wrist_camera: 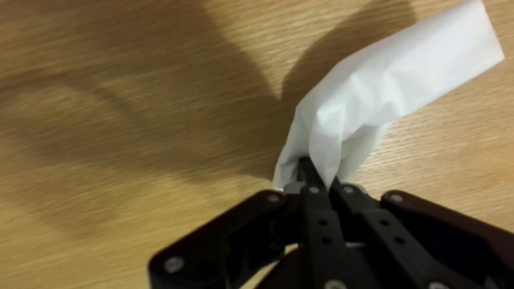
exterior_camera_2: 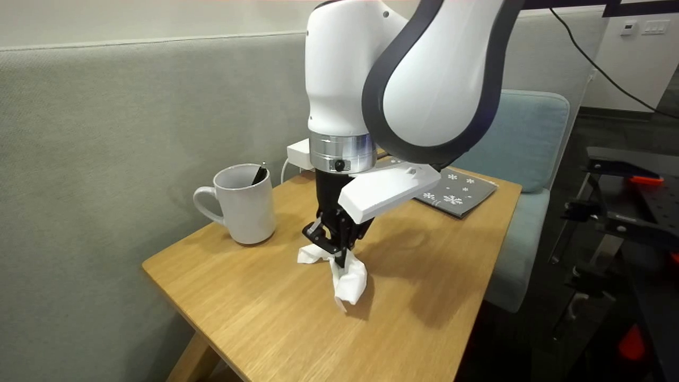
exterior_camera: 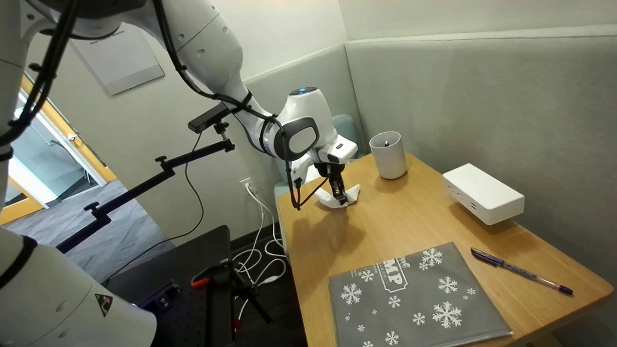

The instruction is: Pick up the napkin and wipe the table

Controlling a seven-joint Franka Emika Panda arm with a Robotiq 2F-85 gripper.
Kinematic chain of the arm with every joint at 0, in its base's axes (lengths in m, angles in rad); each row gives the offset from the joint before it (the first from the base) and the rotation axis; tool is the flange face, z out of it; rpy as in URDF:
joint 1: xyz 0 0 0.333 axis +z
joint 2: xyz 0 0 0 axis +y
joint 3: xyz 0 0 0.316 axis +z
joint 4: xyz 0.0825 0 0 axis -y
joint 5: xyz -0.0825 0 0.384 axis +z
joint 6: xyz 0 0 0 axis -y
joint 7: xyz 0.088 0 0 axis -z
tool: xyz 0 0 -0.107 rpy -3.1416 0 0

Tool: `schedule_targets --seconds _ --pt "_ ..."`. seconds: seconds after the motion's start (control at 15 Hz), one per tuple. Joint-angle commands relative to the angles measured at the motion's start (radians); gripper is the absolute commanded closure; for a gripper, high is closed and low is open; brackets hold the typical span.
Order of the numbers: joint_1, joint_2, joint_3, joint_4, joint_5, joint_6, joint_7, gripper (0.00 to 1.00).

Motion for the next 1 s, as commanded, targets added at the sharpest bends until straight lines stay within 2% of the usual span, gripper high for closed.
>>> schedule_targets --seconds 0.0,0.27,0.67,0.93 --pt "0.007 0.008 0.004 0.019 0.023 -0.02 -0.033 1.0" --pt "0.018 0.014 -0.013 0.024 0.022 -0.027 -0.02 1.0" --pt "-0.022 0.017 -0.041 0.009 0.054 -0.018 -0.012 1.0" --pt "-0.049 0.023 -0.086 0.004 0.077 -0.013 0.0 1.0"
